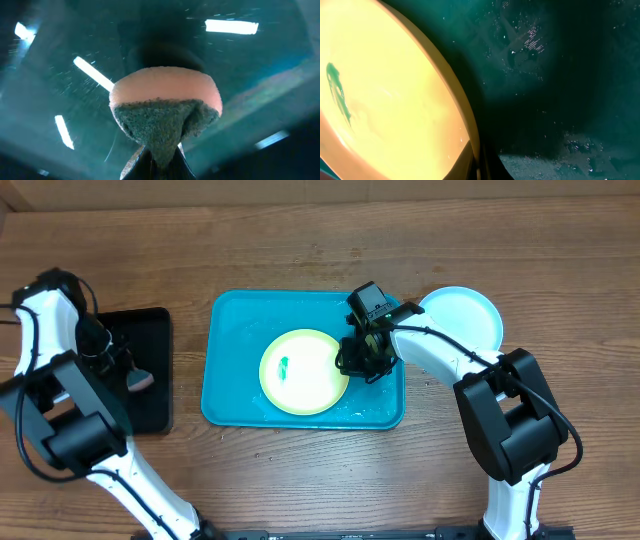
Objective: Clean dirty plates on tray and stack at the side
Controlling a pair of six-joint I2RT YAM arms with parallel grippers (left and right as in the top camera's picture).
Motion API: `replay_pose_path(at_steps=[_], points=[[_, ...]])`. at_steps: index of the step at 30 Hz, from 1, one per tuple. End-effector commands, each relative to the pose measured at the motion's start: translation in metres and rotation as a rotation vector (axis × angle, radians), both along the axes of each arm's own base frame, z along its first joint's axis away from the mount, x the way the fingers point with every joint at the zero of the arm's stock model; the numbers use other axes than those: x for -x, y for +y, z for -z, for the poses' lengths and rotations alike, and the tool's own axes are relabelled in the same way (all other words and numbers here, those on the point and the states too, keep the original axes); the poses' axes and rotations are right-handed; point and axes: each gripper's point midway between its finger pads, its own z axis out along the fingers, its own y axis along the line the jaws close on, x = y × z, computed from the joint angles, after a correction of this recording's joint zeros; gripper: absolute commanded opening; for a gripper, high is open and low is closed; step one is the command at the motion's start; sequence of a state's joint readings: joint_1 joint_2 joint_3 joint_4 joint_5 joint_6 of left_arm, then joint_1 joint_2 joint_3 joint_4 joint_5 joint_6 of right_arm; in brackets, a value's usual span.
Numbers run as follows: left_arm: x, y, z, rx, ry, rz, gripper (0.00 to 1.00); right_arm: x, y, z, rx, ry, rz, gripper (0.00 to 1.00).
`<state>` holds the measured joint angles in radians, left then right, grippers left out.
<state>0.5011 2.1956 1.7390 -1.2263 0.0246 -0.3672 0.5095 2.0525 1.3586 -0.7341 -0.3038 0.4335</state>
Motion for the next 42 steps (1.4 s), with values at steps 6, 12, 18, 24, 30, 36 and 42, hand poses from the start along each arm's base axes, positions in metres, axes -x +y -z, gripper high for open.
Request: replay_pose_path(at_steps=[6, 12, 18, 24, 30, 36, 42], points=[[0.006, -0.001, 0.024, 0.023, 0.058, 0.007, 0.2, 0.008, -0.009, 0.024, 0.069, 0.043, 0.008, 0.04], [0.004, 0.006, 0.008, 0.035, 0.045, 0.012, 0.25, 0.009, -0.01, 0.025, 0.07, 0.045, 0.008, 0.04], [0.006, 0.007, 0.012, 0.038, 0.054, 0.016, 0.32, 0.009, -0.01, 0.025, 0.07, 0.045, 0.008, 0.04], [0.017, 0.0, 0.025, 0.058, 0.083, 0.027, 0.22, 0.009, -0.01, 0.025, 0.07, 0.045, 0.008, 0.04], [0.016, 0.002, 0.02, 0.056, 0.08, 0.029, 0.04, 0.009, -0.01, 0.025, 0.07, 0.046, 0.008, 0.04], [-0.006, -0.002, -0.008, 0.108, -0.014, 0.09, 0.04, 0.01, -0.01, 0.025, 0.072, 0.049, 0.008, 0.04], [-0.015, -0.002, -0.006, 0.114, -0.058, 0.112, 0.04, 0.009, -0.01, 0.025, 0.07, 0.046, 0.008, 0.04]])
